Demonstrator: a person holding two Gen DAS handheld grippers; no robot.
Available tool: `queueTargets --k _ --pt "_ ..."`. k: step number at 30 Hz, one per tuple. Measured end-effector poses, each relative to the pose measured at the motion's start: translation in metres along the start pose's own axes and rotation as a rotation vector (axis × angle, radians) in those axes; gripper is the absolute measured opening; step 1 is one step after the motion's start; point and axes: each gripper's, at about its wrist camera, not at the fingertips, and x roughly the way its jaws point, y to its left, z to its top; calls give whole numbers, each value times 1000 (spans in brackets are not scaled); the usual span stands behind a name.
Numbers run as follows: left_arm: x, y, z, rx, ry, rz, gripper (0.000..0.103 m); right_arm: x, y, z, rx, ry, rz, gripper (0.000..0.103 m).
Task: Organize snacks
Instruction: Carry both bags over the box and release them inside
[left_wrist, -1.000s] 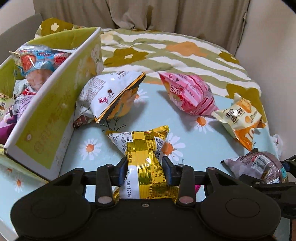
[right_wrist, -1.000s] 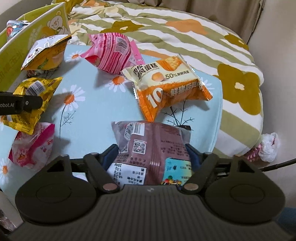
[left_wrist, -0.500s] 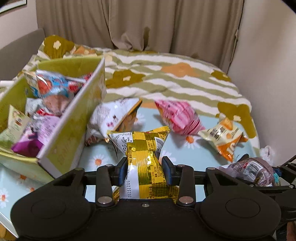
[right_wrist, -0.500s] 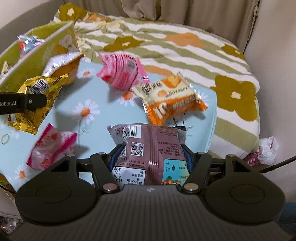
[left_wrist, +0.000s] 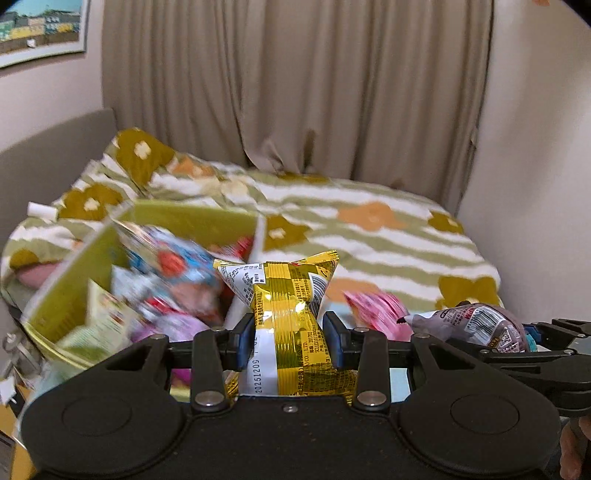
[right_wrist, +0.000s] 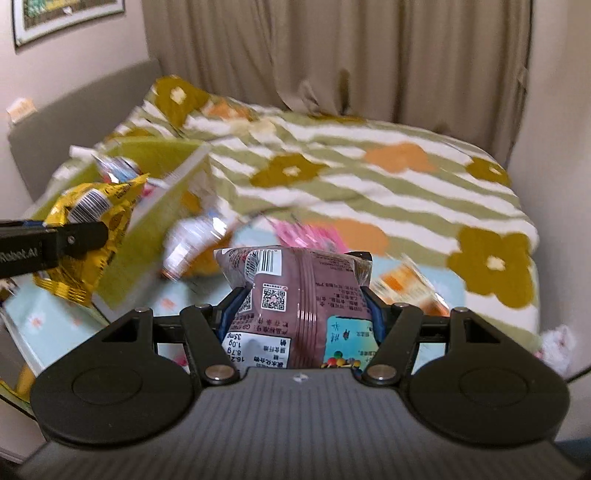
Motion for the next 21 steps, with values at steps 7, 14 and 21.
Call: queueTargets --k 7,14,21 --pt "-1 78 31 2 -31 37 43 13 77 45 13 -65 78 80" --pt "22 156 52 19 -6 37 43 44 157 80 36 -74 89 80" --pt "60 215 57 46 58 -37 44 76 210 94 82 -51 32 80"
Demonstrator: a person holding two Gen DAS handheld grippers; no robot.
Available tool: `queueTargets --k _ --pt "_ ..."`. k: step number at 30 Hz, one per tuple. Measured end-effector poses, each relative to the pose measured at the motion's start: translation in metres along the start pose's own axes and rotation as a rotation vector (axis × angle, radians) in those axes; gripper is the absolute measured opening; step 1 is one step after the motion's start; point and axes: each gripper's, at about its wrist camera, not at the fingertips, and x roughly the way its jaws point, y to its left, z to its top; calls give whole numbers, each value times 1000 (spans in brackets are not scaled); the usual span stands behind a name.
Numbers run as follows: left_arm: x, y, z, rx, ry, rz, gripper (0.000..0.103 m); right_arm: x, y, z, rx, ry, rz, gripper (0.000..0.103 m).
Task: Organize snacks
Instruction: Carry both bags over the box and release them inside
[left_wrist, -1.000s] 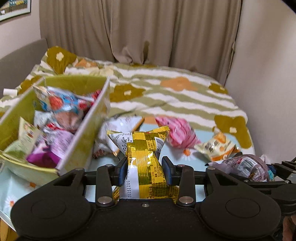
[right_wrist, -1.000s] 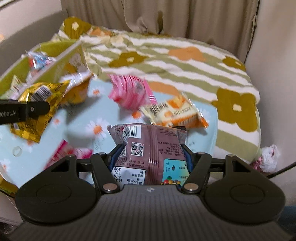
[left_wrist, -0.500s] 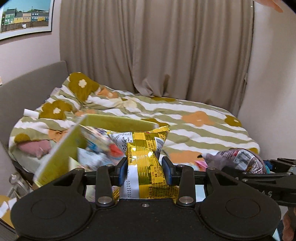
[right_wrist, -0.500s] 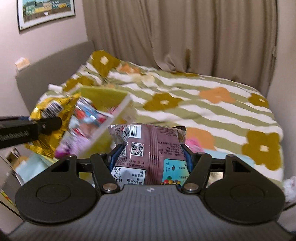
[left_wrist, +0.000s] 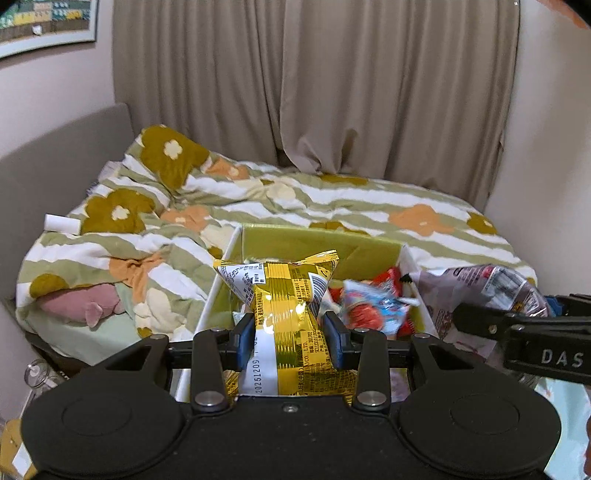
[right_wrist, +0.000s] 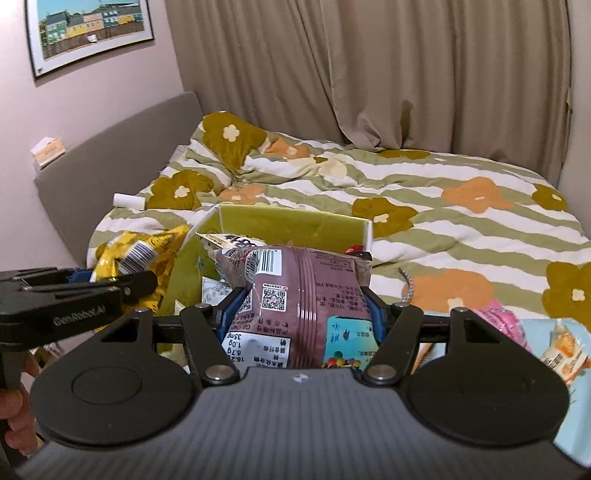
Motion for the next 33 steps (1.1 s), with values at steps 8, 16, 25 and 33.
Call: queueTargets --k 8,16,25,33 --pt "20 26 -13 -5 41 -66 100 17 23 -9 62 50 -76 80" --pt "12 31 -22 2 64 -43 100 26 32 -16 68 83 -74 80" --pt "-4 49 -22 -9 45 32 100 36 48 2 86 67 13 81" --pt "0 51 -31 -5 81 38 100 55 50 -2 152 73 52 103"
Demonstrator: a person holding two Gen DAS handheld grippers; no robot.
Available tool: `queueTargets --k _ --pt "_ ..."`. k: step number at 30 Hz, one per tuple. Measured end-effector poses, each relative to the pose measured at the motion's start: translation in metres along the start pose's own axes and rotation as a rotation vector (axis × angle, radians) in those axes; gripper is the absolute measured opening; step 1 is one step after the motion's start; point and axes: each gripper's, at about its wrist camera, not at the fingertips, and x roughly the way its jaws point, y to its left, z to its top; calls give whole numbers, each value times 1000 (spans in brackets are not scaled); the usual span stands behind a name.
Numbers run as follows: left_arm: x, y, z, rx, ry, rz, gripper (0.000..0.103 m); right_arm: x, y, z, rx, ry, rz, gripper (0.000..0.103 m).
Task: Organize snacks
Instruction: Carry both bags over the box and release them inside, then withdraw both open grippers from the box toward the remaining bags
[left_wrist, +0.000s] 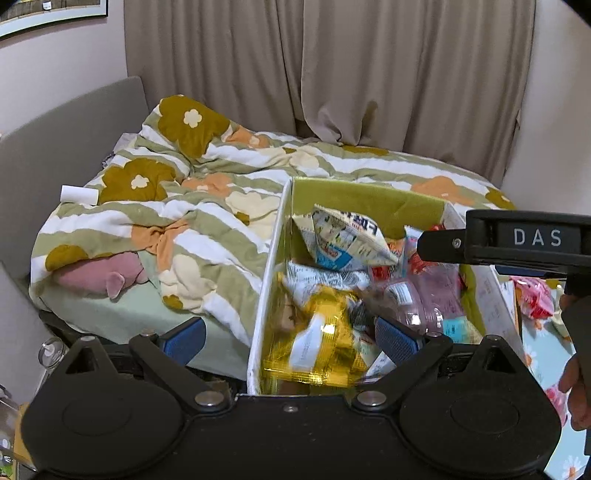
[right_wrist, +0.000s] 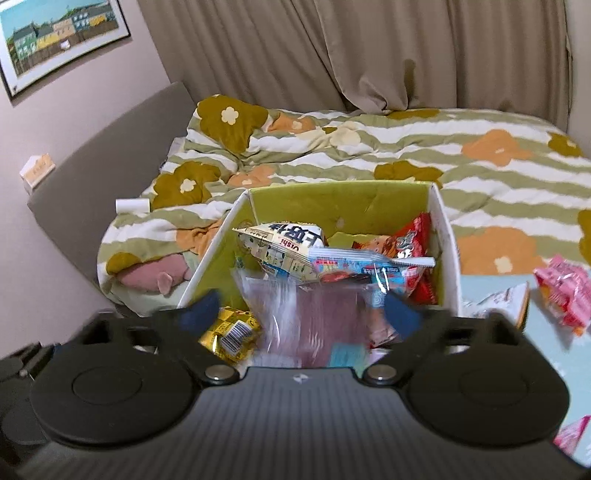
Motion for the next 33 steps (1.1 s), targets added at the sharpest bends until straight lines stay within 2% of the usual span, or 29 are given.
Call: queueTargets --k 8,19,27,33 --pt "1 -2 -1 8 5 -18 100 -1 -4 -4 3 23 -28 103" --pt "-31 -12 16 63 -82 -58 100 -45 -4 1 -6 -75 -46 103" --pt "-54 -40 19 139 -131 -164 100 -93 -20 -6 35 -139 -123 103" --pt "-66 -72 17 190 -147 -247 100 -136 -58 -16 67 -187 -227 103"
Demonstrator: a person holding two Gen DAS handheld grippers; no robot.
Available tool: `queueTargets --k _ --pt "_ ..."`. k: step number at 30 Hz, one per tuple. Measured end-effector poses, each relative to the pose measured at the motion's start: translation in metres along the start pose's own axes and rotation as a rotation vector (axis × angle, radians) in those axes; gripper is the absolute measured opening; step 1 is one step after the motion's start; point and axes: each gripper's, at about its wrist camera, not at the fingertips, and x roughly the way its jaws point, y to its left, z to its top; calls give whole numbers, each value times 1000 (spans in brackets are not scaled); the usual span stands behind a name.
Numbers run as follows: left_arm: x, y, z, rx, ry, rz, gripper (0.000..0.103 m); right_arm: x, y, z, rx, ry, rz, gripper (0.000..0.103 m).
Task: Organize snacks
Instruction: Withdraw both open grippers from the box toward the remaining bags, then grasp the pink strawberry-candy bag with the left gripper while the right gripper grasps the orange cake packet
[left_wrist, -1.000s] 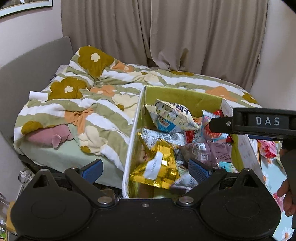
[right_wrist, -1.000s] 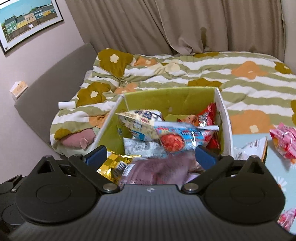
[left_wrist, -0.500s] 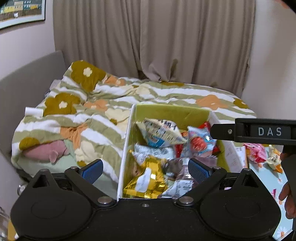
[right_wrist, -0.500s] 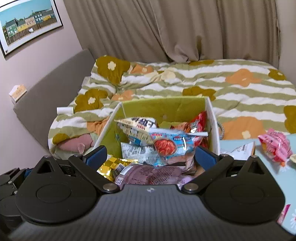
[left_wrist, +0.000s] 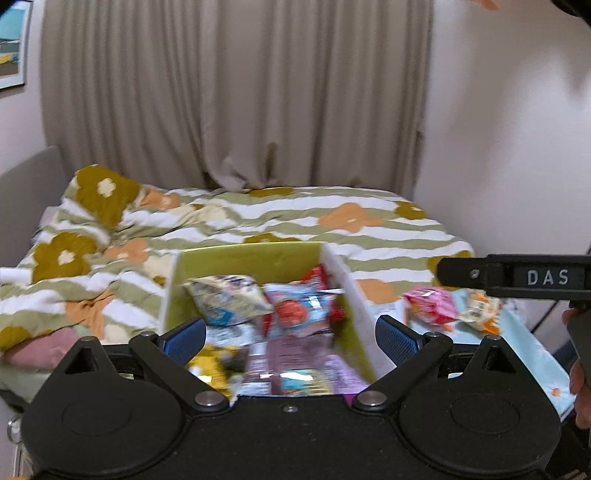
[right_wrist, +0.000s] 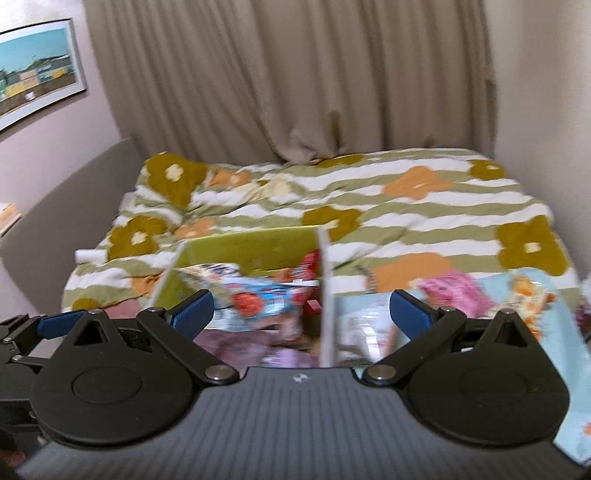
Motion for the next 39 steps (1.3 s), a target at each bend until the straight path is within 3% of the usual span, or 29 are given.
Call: queueTargets --k 11,17,27,33,39 --pt "21 -96 1 58 37 -88 100 -27 -121 2 32 -45 -142 103" --pt "56 -160 -11 45 146 -97 100 -15 -193 8 33 1 -138 103" --pt "117 -231 -48 -31 311 16 100 50 -288 16 30 120 -85 103" --pt "148 -253 -76 -72 409 69 100 108 -320 18 56 200 -58 103" --pt "175 -266 -98 -46 474 102 100 160 -335 9 94 266 -64 103"
